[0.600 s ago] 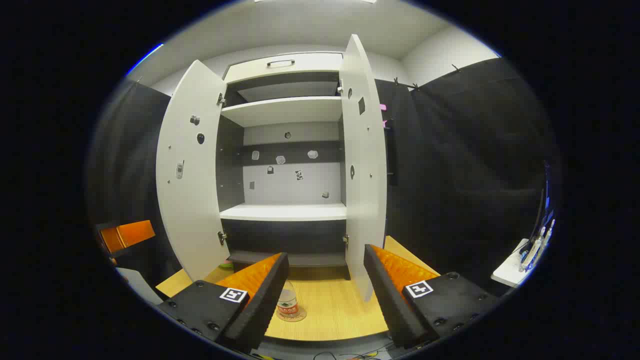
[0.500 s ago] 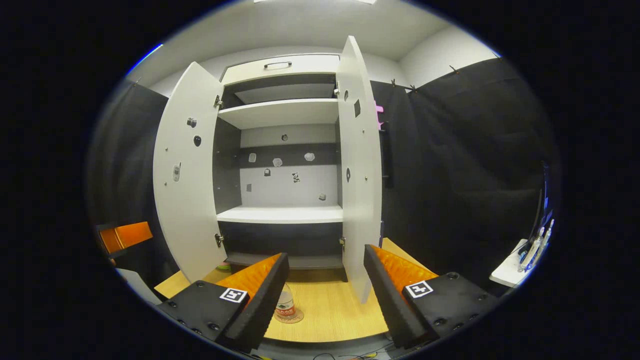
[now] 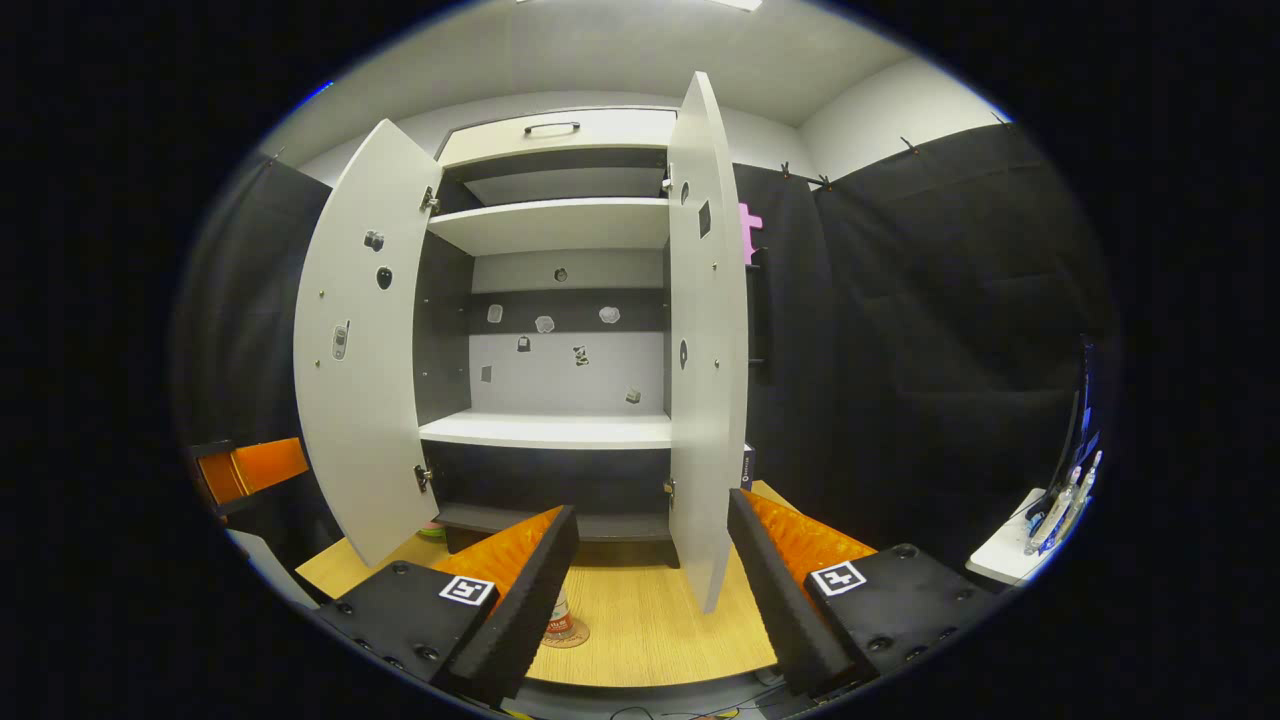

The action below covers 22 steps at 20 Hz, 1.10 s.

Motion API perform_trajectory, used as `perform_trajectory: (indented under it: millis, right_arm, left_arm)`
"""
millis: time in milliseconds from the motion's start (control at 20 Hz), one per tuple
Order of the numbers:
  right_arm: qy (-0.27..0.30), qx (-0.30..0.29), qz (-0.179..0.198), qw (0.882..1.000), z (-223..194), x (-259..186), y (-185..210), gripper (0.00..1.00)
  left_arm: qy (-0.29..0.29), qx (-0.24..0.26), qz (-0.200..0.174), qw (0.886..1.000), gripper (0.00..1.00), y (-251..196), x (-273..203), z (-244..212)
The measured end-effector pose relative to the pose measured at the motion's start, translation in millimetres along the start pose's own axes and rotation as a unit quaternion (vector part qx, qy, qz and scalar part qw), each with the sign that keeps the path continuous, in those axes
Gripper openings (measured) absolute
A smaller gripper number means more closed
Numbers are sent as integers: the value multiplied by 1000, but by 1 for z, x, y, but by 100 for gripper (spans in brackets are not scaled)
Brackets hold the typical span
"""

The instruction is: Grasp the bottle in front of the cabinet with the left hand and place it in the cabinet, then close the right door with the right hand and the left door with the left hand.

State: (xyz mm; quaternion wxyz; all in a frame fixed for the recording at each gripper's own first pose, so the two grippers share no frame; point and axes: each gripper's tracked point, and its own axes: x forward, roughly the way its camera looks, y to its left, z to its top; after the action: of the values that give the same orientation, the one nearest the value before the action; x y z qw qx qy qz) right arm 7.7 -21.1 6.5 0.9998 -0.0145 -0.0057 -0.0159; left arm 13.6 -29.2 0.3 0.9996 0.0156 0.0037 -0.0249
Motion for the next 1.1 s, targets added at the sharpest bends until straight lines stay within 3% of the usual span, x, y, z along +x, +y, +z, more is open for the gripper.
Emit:
perform_trajectory:
  millis: [400, 1100]
  right_arm:
    - [-9, -13, -10, 1000, 4, -2, -12, 99]
    - [7, -32, -50, 998, -3, -7, -65, 98]
  left_arm:
    - [31, -8, -20, 999, 95, -23, 13, -34]
    - [164, 3, -55, 985, 95, -69, 54, -196]
